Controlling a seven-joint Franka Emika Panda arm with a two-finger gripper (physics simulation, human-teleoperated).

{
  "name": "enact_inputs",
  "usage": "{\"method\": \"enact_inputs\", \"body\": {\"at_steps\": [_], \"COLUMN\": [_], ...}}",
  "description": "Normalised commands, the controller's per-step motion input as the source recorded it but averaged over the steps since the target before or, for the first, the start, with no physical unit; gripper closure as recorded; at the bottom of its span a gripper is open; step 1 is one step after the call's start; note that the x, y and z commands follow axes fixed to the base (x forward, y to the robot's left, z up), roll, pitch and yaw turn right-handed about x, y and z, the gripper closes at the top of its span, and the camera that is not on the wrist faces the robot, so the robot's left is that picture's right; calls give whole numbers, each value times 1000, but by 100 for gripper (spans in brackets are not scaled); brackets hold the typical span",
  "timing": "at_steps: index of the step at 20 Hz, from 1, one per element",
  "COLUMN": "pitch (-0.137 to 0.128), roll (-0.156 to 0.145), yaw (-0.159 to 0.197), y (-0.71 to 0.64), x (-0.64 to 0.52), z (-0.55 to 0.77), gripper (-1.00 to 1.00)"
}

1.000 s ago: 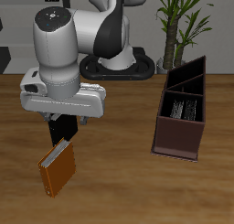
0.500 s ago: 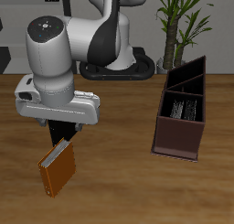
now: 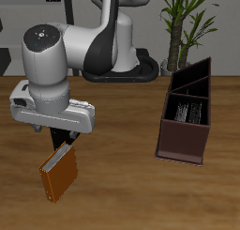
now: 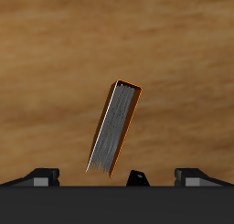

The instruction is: Place the left striped book into the left desk caddy's right compartment and place the right striped book into the left desk caddy's right compartment and place the orange book into the left desk caddy's left compartment

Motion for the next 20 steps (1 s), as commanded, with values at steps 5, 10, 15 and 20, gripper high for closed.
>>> {"method": "enact_inputs", "body": {"at_steps": [5,10,15,20], "pitch": [4,3,-1,11], "roll": [-13,-24,-26,-19], "yaw": [-28,-19,-13,-19], "y": [-4,18,-46,-35], "x": [17,8,-7,26], "z": [-171,-191,-119,-159], "gripper": [-100,-100,-100,-100]}}
